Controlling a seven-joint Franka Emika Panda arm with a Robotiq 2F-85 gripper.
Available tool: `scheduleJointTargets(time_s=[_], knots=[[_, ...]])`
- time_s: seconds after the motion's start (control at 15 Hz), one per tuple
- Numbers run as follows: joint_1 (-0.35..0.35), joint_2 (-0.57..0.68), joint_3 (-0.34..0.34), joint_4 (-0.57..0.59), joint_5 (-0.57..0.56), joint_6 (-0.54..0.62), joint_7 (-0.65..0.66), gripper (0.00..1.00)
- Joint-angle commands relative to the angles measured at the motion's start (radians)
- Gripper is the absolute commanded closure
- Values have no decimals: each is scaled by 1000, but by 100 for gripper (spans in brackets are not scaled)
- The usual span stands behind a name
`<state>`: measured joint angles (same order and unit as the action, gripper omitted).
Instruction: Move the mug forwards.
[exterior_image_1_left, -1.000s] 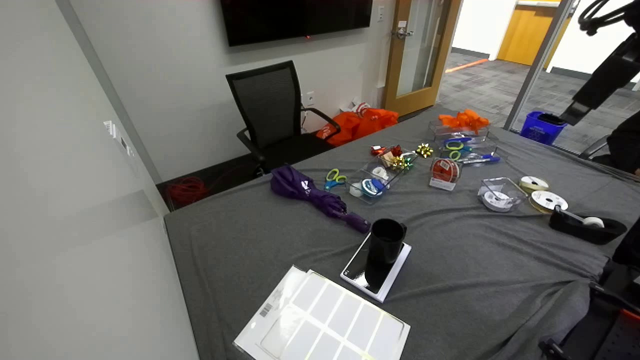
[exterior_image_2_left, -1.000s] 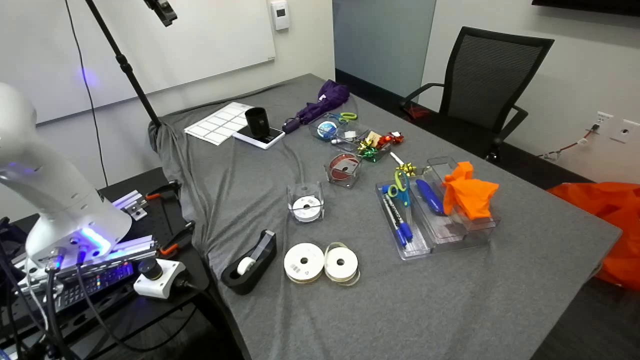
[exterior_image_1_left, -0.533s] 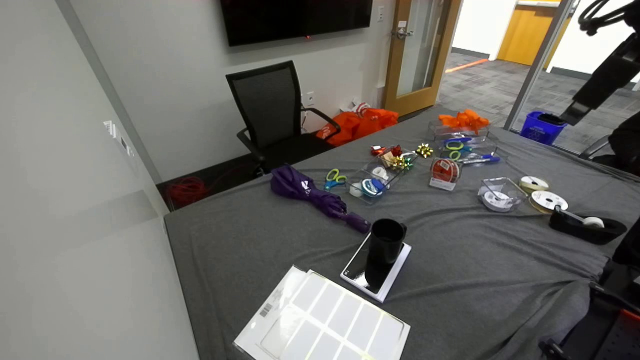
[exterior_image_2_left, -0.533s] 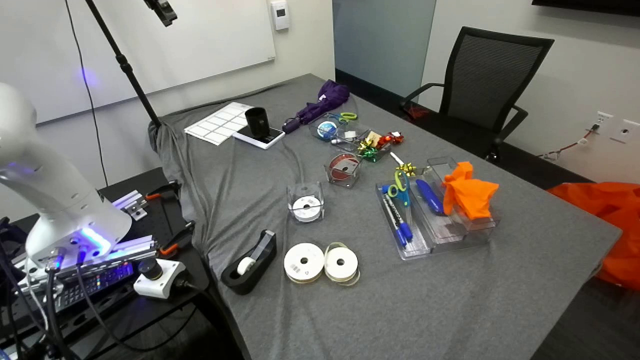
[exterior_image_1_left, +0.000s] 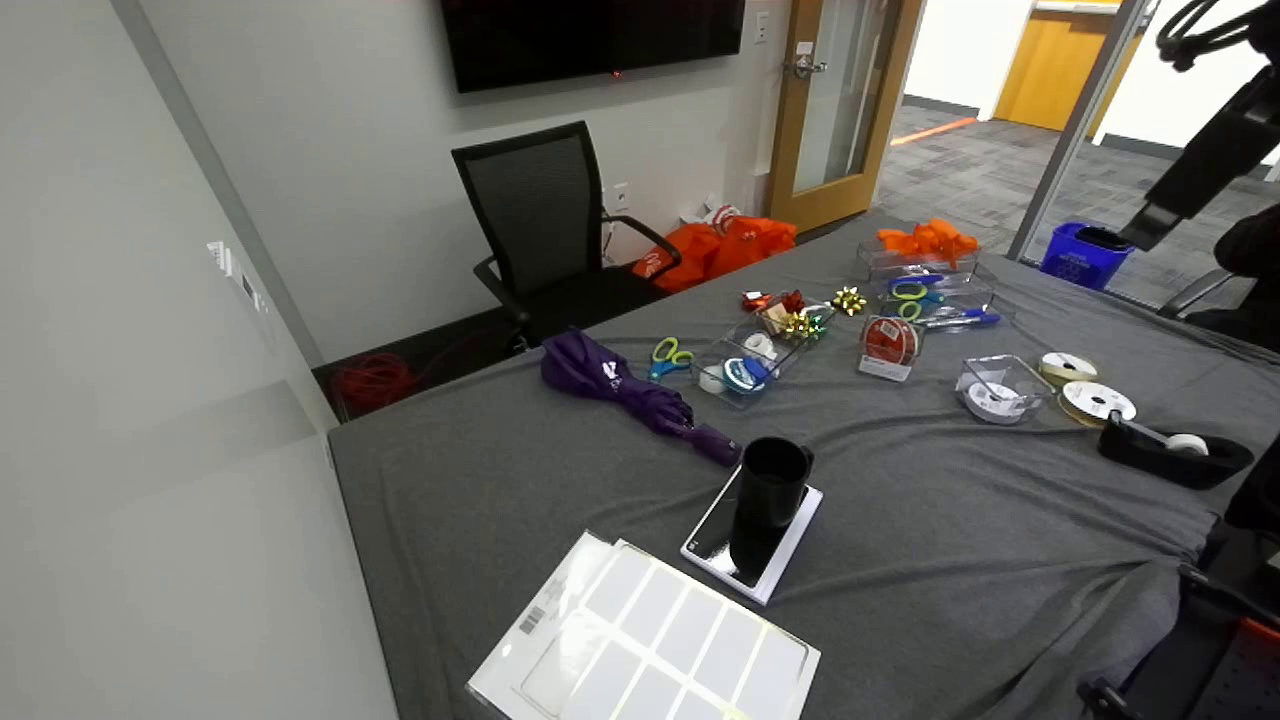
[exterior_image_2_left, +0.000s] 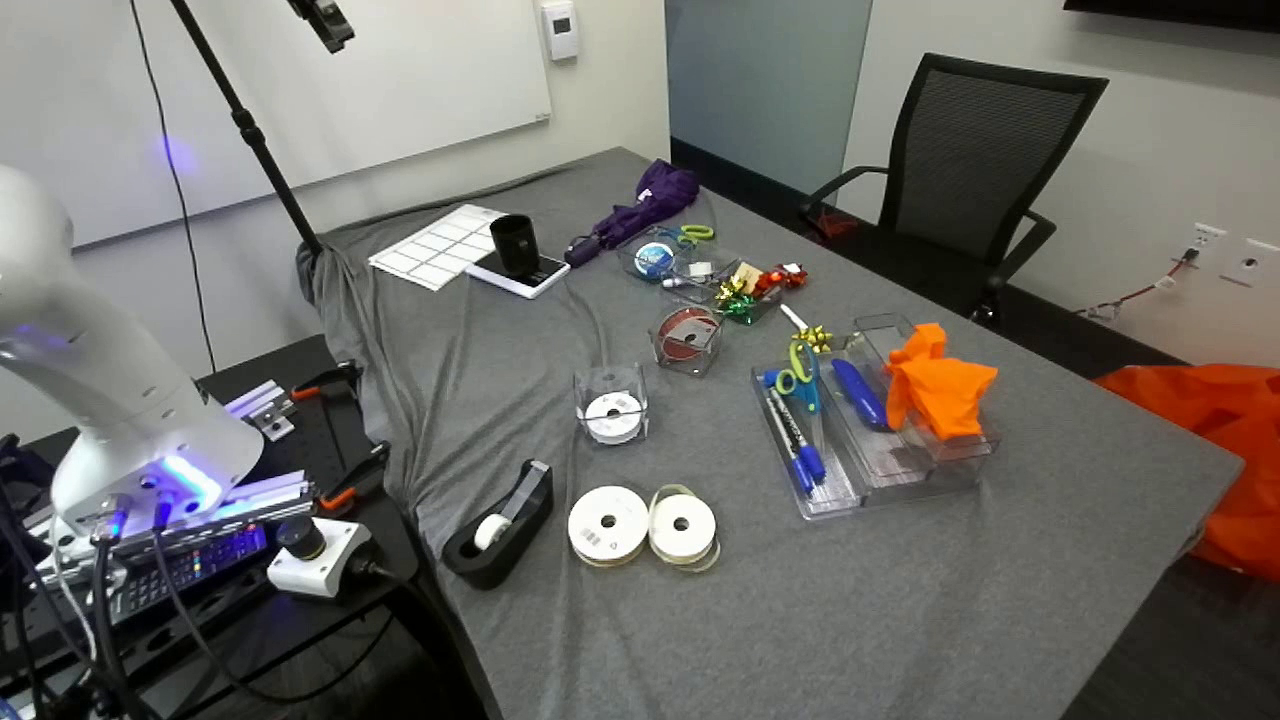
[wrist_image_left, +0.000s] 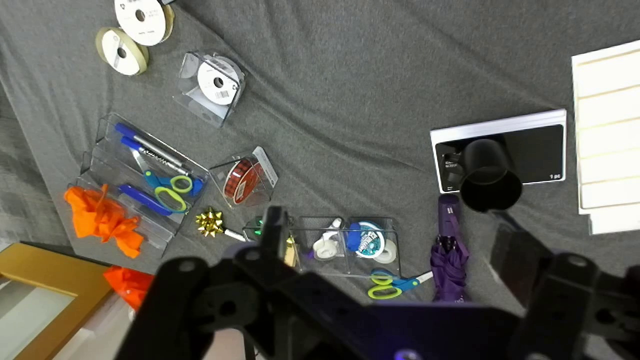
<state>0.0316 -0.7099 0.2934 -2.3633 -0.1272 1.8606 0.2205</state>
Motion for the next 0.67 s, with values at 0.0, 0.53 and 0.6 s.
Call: scheduleJointTargets(time_s=[0.0,0.53,0.6], knots=[[1,26,-10,-9,15,46,108,0],[-57,191,-25,-33,132,318,471,0],[-64,231,-24,-23,143,354,518,0]])
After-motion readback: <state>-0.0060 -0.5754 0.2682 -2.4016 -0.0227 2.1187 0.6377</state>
